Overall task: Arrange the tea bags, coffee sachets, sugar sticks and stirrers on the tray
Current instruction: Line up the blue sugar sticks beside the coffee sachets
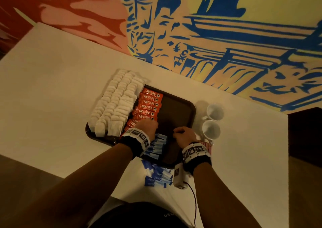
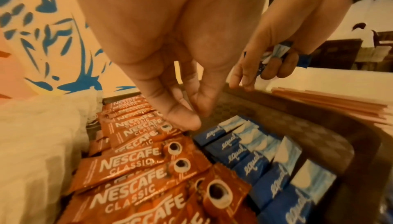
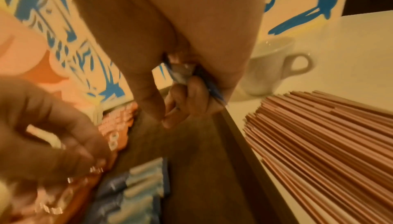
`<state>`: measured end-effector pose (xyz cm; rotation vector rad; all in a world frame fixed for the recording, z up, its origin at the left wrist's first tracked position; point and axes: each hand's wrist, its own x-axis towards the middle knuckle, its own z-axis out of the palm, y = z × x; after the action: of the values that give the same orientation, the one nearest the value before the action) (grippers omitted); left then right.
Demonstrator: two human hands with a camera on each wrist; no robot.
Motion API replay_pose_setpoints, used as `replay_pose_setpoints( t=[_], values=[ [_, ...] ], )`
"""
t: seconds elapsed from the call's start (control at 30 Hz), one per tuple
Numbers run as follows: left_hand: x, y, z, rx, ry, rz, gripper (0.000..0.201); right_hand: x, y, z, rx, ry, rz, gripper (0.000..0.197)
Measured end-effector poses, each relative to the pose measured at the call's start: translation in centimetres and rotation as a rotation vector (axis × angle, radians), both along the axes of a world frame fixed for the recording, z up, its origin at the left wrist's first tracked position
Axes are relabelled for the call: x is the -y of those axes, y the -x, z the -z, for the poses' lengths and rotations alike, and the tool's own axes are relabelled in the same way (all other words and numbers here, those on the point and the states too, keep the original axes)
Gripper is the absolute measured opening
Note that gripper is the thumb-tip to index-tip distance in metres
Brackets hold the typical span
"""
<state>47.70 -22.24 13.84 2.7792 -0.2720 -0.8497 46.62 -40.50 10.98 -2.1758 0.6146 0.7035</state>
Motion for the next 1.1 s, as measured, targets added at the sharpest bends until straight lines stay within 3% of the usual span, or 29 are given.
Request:
replay_pose_setpoints(
  t=[0.2,0.33,0.5,0.7,0.9,1.1],
  values=[
    [-1.7,1.5,-2.7,0.059,0.28,-0.184,0.02,-1.4,0.1,-5.4,-0.007,-0.393,0.14,0.022],
    [-3.2,2.2,-6.1,0.081,0.443,-0.203,0.018,-3.0,2.0,-8.6,0.123,-0.594,0.086,0.012],
    [-6.5,2.9,-10.8,0.182,0.665,-0.232,0.013,-5.3,4.6,-12.3,0.235,-0.827,0.153,0.025],
    [-8.8,5.0,-14.6,0.107,0.876,-0.181,0.019,-8.0,7.5,-15.4,0.291,-0.811,0.017,0.02],
    [-9.7,7.2,-16.3,0.097,1.044,-0.219,0.009,-9.4,9.0,-17.9,0.339,-0.788,-0.011,0.022],
    [-10.7,7.3,-18.0,0.143,1.071,-0.287,0.004,-9.6,9.4,-19.5,0.501,-0.68,0.032,0.01]
  ],
)
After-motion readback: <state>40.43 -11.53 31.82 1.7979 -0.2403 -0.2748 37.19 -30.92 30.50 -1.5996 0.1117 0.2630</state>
